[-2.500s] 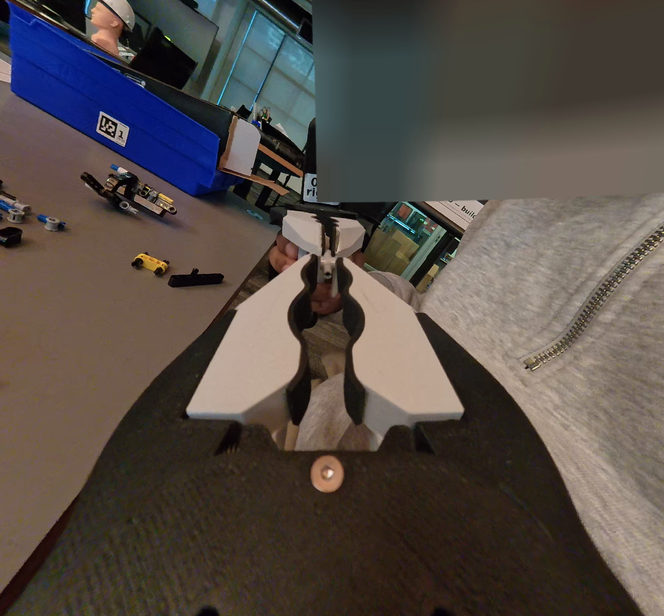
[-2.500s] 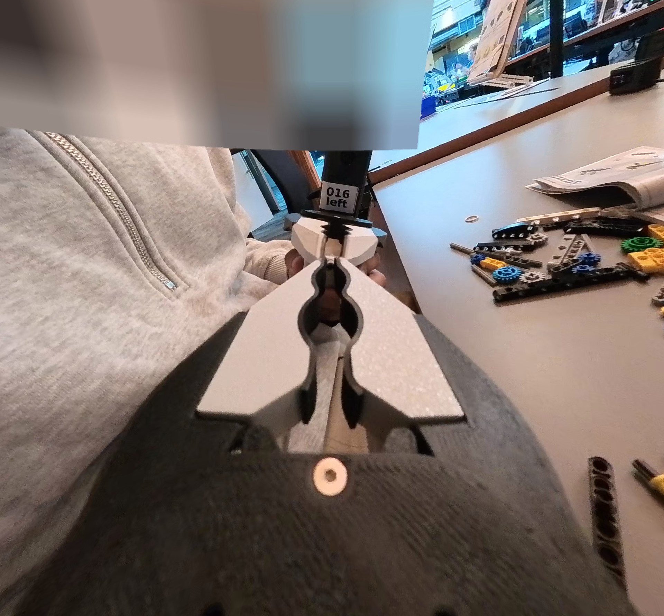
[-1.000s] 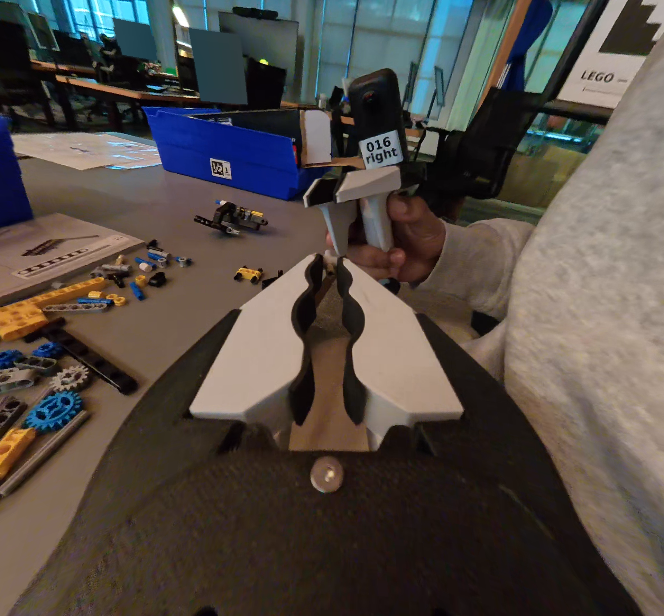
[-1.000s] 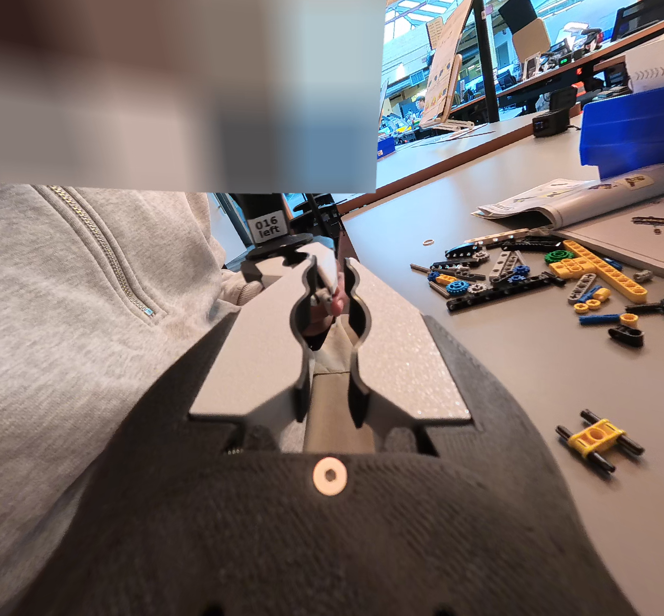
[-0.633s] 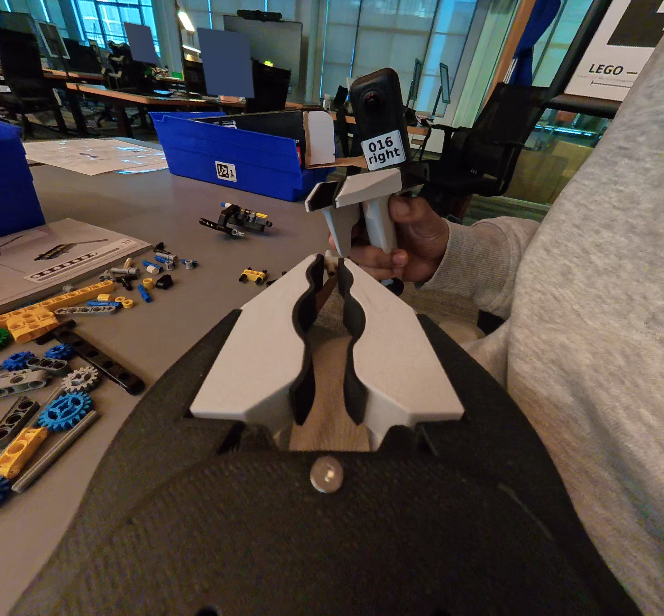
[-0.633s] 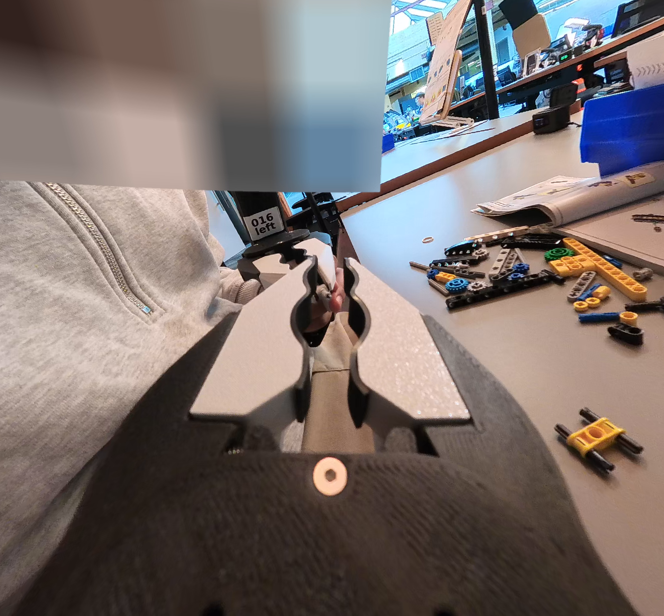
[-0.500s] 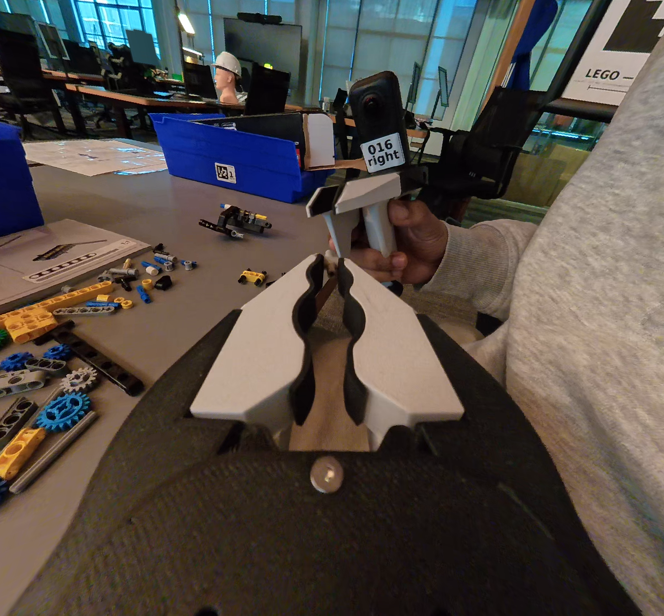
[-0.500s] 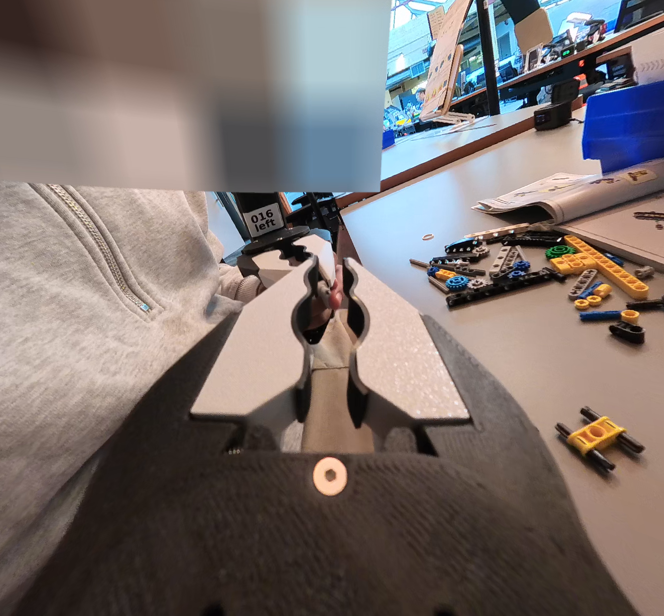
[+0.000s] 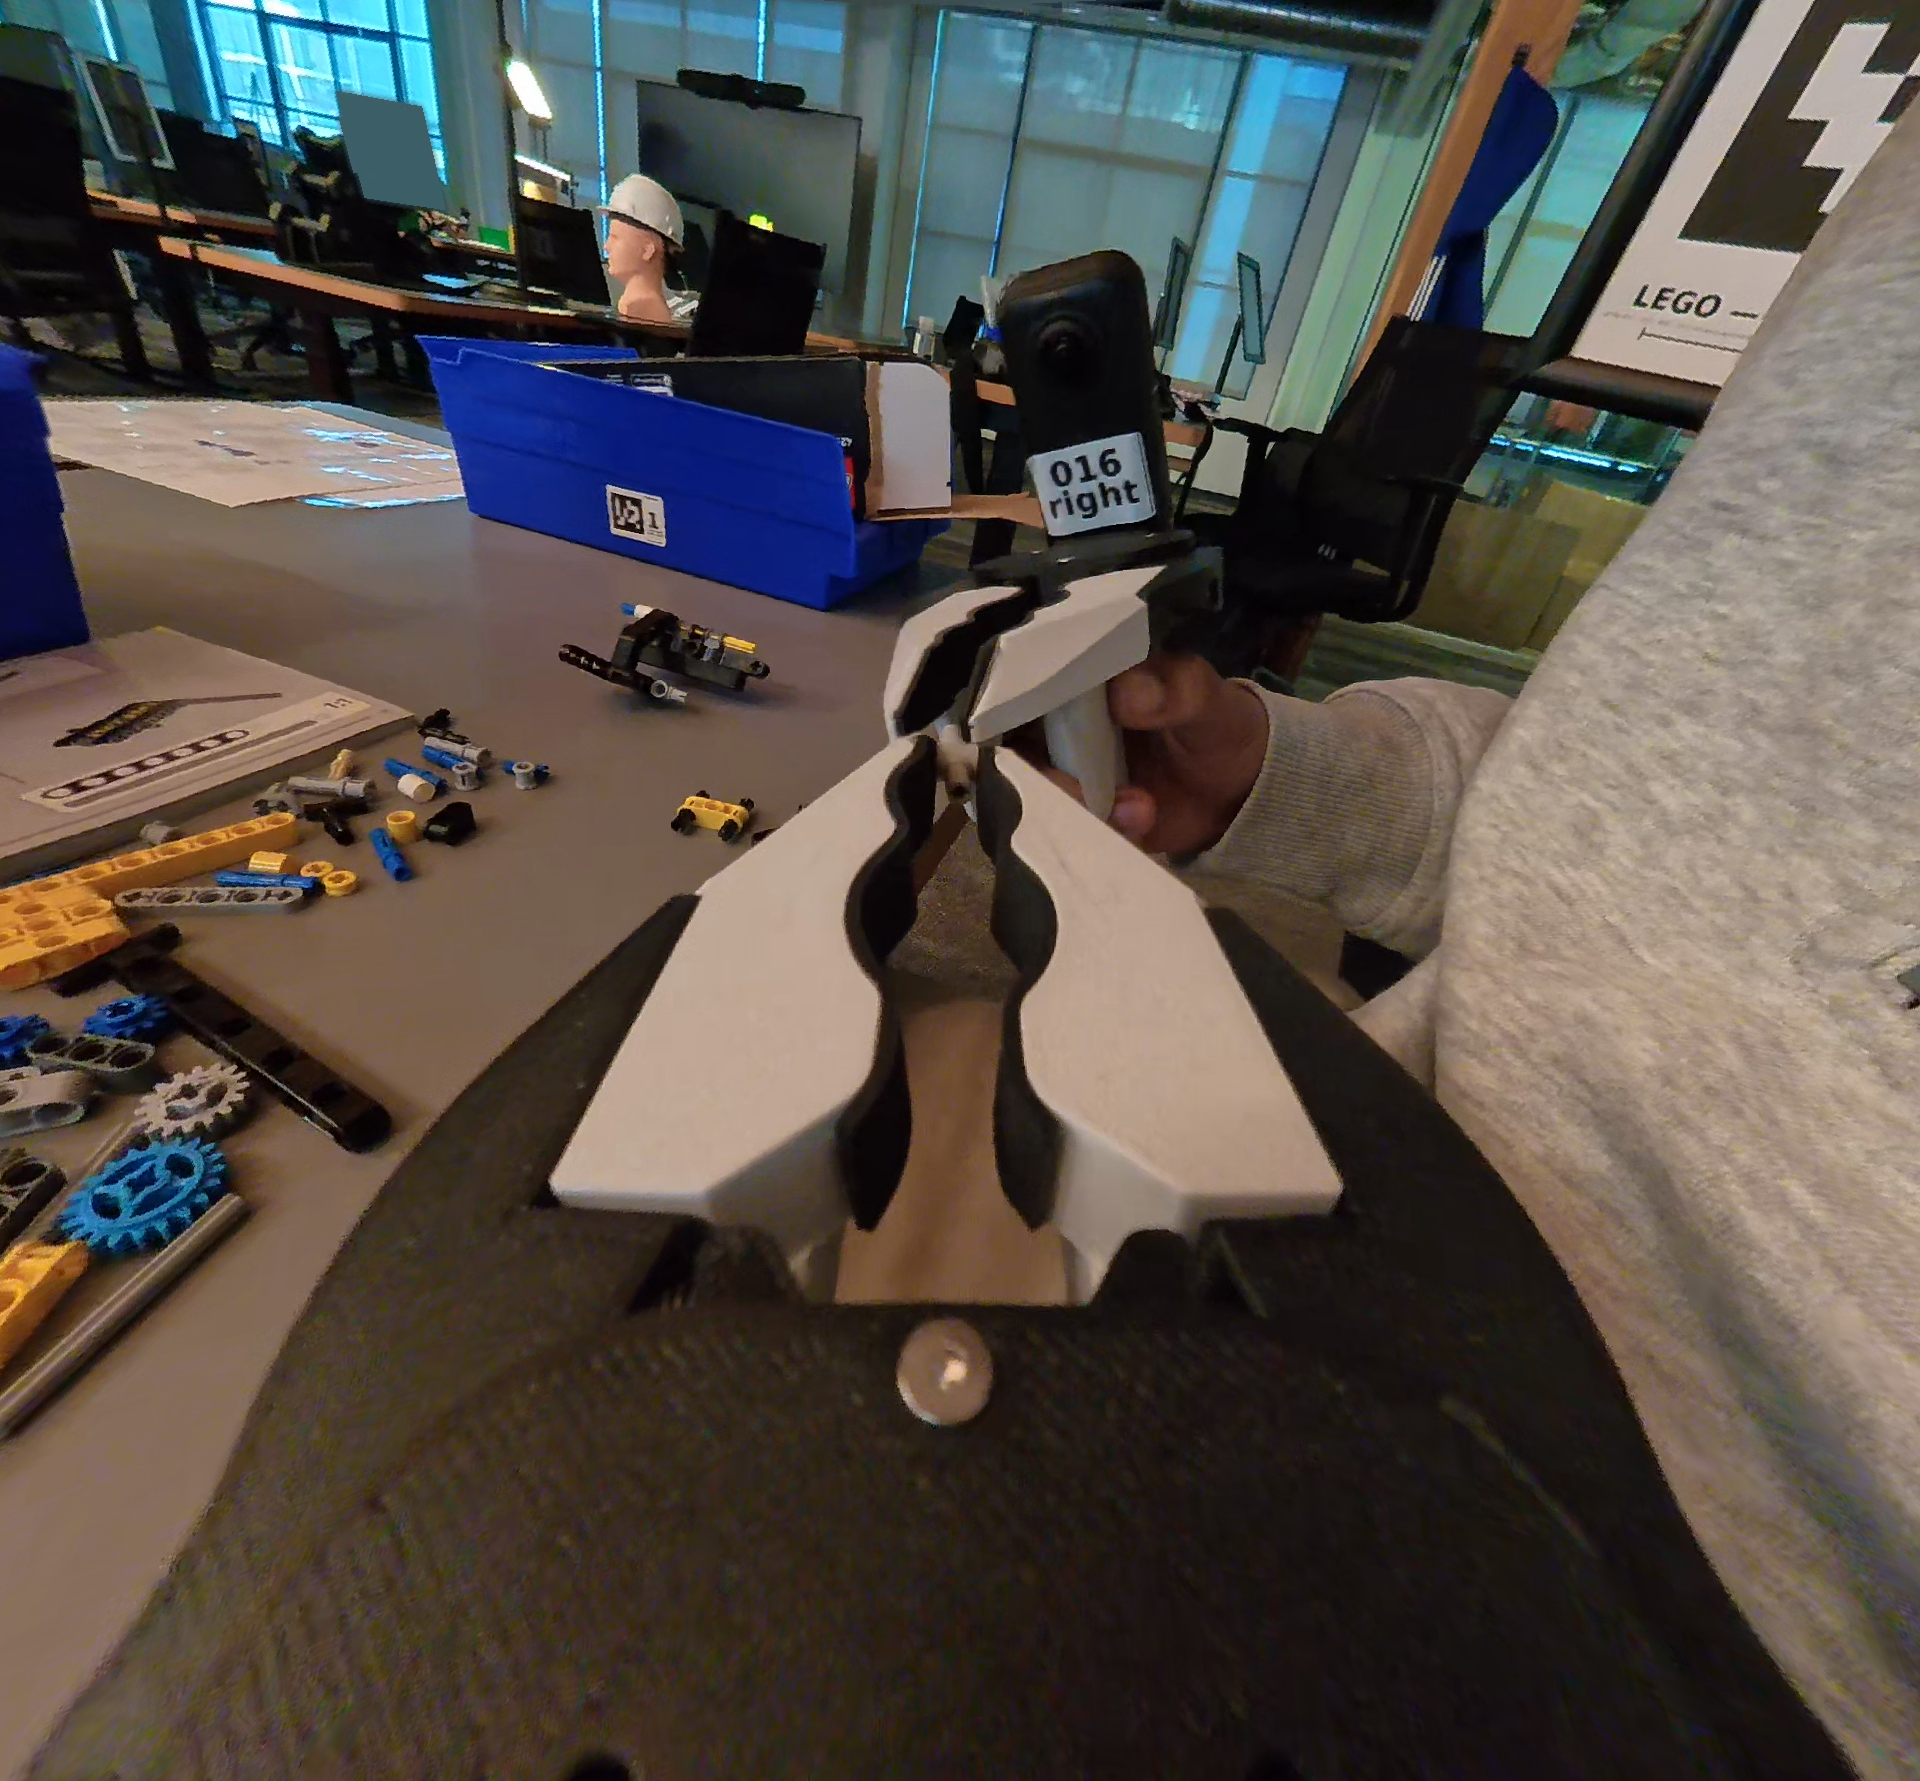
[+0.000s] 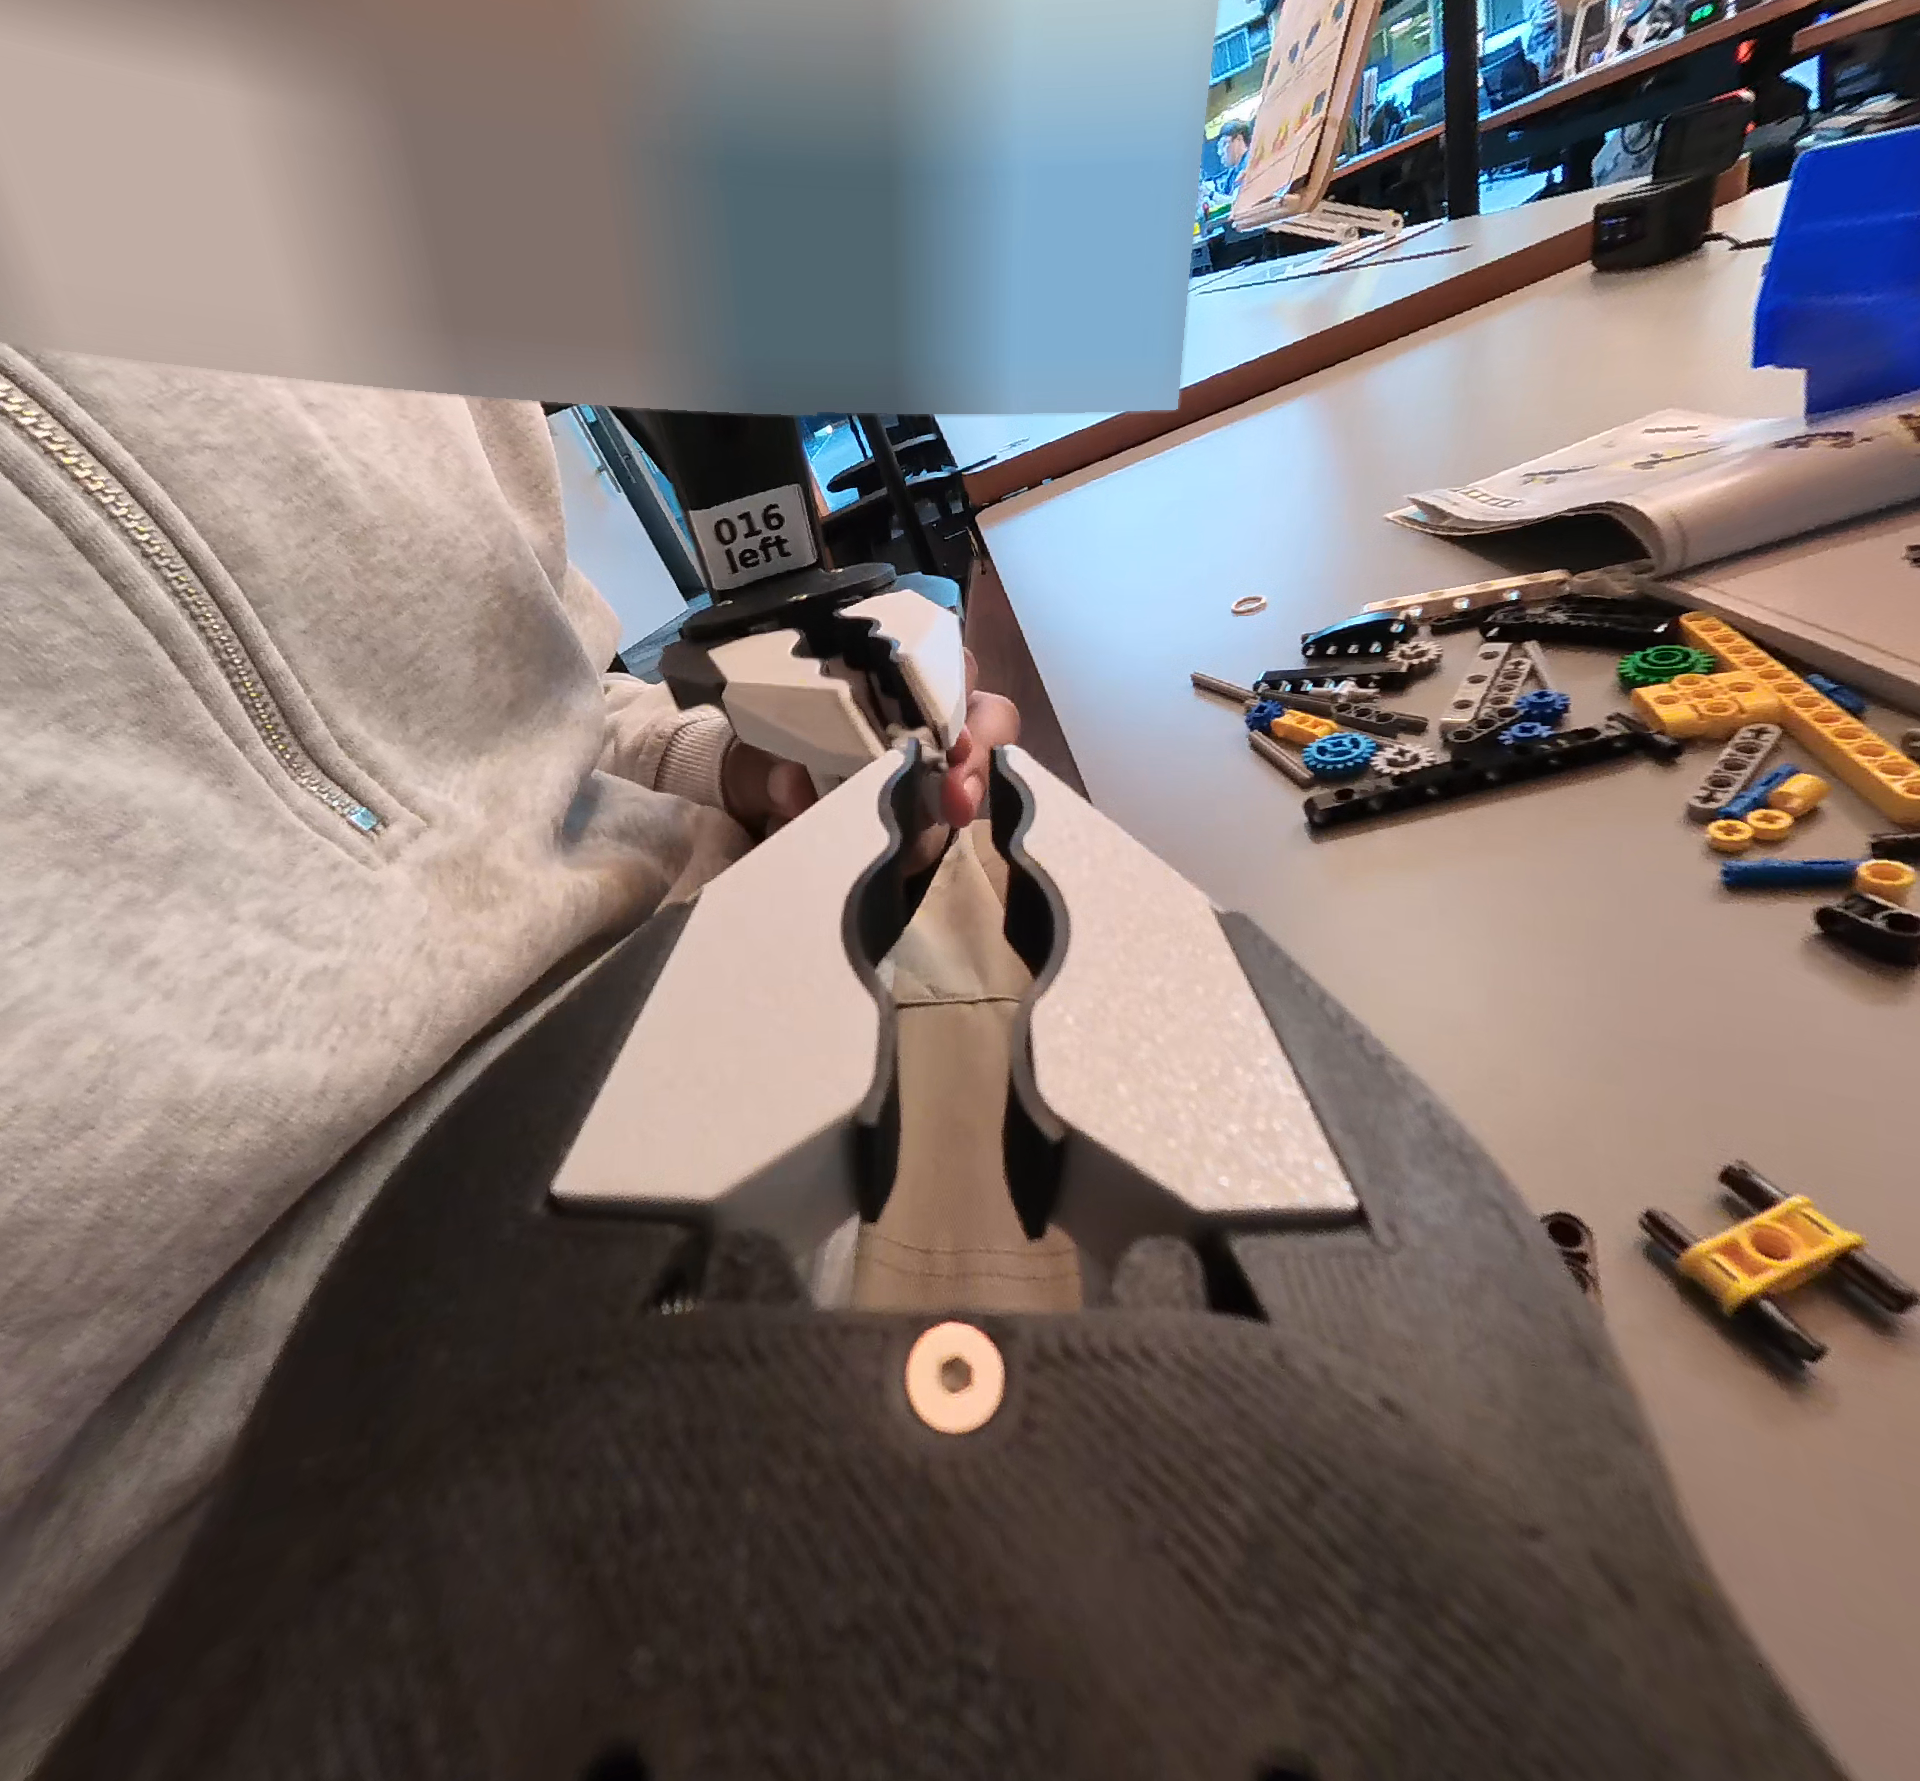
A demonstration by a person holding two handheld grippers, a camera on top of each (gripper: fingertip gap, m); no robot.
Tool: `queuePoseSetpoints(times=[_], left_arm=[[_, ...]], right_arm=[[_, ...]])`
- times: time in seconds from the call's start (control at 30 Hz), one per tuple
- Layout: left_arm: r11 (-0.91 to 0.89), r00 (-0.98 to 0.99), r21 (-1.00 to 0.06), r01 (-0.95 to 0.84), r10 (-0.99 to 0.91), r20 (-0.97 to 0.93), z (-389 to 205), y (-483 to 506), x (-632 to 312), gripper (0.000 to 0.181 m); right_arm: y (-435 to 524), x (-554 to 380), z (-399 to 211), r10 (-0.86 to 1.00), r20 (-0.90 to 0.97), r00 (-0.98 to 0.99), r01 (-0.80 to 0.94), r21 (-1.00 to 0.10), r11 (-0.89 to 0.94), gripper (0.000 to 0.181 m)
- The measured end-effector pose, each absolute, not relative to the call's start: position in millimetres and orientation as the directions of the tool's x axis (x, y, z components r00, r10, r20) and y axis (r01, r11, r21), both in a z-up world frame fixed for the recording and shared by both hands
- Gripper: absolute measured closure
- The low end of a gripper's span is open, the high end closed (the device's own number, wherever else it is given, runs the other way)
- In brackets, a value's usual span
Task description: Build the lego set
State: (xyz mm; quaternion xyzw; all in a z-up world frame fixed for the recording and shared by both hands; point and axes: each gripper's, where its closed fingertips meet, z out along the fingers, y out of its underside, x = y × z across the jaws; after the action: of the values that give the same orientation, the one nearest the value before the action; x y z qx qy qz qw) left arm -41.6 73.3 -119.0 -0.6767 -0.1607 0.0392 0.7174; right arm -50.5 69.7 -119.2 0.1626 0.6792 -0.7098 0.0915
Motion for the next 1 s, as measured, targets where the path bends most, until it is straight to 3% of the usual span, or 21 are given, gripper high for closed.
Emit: queuePoseSetpoints(times=[1.0], left_arm=[[0.09,0.945,-0.976,0.197,0.248,0.213,-119.4,73.6,-40.2,0.176]], right_arm=[[67.5,-45.1,-118.2,0.075,-0.325,-0.943,0.322,-0.945,-0.047,0.179]])
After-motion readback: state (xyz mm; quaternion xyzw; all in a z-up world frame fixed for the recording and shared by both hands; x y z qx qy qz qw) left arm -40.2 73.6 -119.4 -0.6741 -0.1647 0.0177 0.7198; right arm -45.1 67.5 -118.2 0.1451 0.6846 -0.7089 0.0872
